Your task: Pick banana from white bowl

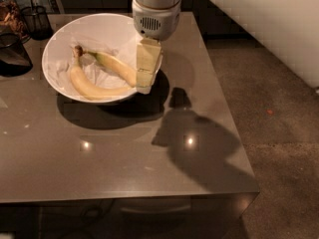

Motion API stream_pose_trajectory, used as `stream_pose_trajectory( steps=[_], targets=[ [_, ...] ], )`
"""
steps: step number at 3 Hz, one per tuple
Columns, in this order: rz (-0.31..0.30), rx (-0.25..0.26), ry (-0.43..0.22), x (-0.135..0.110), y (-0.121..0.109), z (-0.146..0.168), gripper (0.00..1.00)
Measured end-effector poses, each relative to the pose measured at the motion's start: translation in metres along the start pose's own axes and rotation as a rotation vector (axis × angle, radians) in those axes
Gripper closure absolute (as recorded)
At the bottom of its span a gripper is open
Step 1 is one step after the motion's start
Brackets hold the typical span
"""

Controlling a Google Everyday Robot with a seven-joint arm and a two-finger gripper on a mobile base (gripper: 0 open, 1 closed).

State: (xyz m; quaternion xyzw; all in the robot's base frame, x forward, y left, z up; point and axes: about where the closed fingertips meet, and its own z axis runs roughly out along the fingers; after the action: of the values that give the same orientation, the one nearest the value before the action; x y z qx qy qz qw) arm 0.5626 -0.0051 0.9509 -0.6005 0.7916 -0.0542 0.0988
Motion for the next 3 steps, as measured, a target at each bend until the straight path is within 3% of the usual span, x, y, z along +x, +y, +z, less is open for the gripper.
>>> stream_pose_trajectory(
  steps=[1, 2, 3],
  targets=[
    [-0.002, 0.014, -0.022, -0.006, -0.003, 0.000, 0.00],
    [-0.014, -0.011, -0.111, -0.025, -0.002, -0.002, 0.00],
    [-0.055, -0.070, -0.177, -0.057, -0.004, -0.002, 0.00]
  ],
)
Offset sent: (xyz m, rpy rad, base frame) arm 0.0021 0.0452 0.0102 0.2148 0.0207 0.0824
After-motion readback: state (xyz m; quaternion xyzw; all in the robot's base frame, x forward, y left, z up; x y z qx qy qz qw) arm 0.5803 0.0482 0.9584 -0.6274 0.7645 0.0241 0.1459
